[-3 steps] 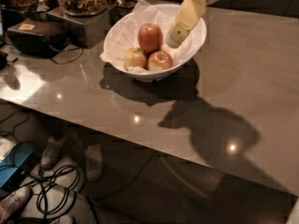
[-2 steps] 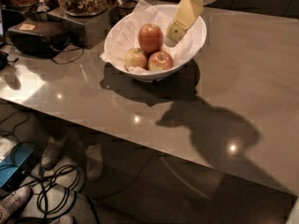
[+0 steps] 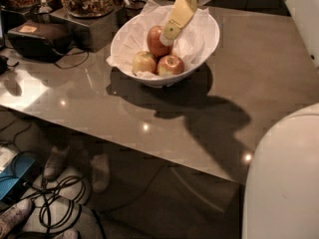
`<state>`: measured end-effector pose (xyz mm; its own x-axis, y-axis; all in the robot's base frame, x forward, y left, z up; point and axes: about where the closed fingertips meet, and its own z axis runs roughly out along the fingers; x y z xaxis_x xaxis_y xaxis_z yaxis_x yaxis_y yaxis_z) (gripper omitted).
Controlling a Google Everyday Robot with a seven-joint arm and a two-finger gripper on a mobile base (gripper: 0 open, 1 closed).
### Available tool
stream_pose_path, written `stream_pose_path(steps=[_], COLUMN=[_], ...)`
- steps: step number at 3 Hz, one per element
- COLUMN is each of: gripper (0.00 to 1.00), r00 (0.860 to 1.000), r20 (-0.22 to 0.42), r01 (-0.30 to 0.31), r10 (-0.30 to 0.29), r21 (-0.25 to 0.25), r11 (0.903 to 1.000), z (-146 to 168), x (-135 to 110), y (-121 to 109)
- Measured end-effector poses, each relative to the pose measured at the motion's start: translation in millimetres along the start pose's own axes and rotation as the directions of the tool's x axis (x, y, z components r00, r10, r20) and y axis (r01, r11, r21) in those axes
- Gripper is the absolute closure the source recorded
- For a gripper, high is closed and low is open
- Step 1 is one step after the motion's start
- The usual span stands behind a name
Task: Pick apple from white bowl
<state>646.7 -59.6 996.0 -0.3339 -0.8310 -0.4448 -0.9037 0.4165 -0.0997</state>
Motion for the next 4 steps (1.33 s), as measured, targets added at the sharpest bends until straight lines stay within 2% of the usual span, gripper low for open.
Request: stream_pose_path(steps=[2, 4], gripper=[0.0, 0.03], r00=[0.996, 0.992], r20=[0.074, 0.074], r01=[-0.037, -0.096], r10=[0.041, 0.103], r21=[-0.048, -0.099], r11=[0.9982, 0.9905], z=[21, 49], x=[-16, -24], y=[-11, -24])
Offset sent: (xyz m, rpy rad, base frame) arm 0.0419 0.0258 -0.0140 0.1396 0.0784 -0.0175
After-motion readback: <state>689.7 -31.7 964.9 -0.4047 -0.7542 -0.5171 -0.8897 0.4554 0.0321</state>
